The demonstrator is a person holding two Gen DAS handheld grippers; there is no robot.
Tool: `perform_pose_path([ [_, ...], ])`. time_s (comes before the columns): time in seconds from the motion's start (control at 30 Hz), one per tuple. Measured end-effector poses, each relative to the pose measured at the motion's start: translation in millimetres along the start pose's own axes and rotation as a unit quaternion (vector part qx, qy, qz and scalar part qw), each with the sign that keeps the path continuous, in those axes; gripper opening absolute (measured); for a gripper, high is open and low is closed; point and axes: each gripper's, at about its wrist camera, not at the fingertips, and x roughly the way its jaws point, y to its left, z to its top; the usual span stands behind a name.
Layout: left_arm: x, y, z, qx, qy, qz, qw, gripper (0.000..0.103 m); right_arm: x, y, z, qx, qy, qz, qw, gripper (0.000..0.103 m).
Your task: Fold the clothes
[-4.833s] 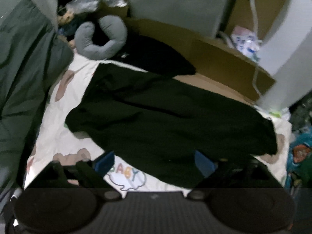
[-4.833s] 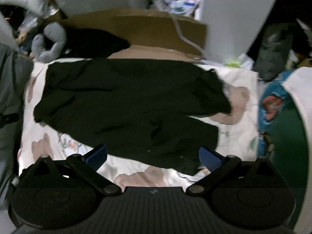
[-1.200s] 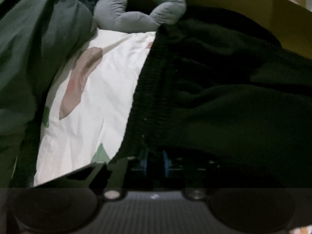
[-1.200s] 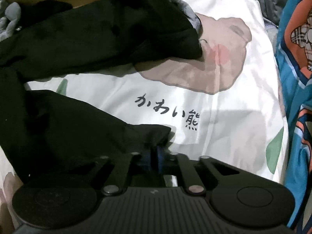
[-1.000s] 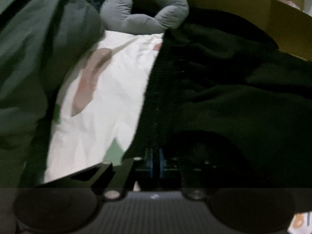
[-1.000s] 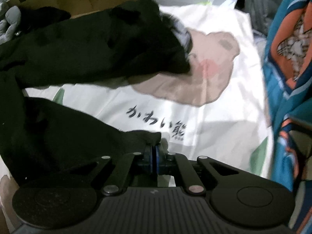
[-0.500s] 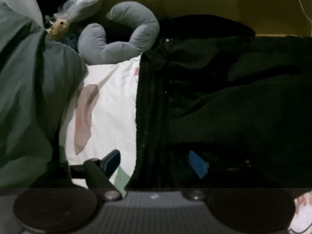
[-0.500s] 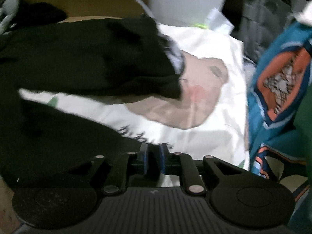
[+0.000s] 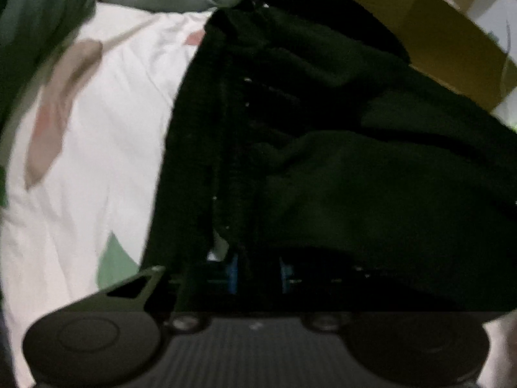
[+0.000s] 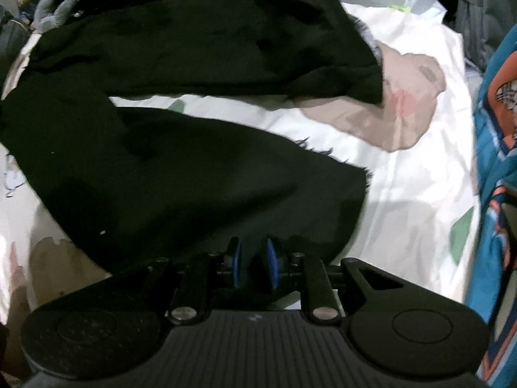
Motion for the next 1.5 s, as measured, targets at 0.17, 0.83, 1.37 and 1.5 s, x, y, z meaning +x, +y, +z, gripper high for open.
perform_pose_path([
  [0.17,-0.3,-6.4,2.8,0.037,0.007,0.032,0.9988,0.037,9.2,10.3,-3.9,-0.015,0.022,0.008,1.0,0.021],
  [0.83,-39.8,4.2,24.2,0.066,0.112,-0.014,0.9914,0.013,2.8,12.3,-26.8,-0.039,0.051,-0.024,0.998,0.027],
  [1.37,-17.5,8.9,19.2,0.149,0.209,0.043,0.9655,0.013,4.1,15.0,-49.0,0.003,0.091,-0.066,0.994,0.06],
  [1.5,-15.4,-6.1,-5.4,0.194,0.241,0.054,0.9496,0.013,14.5,21.8,-52.0,0.002,0.088,-0.068,0.994,0.06],
])
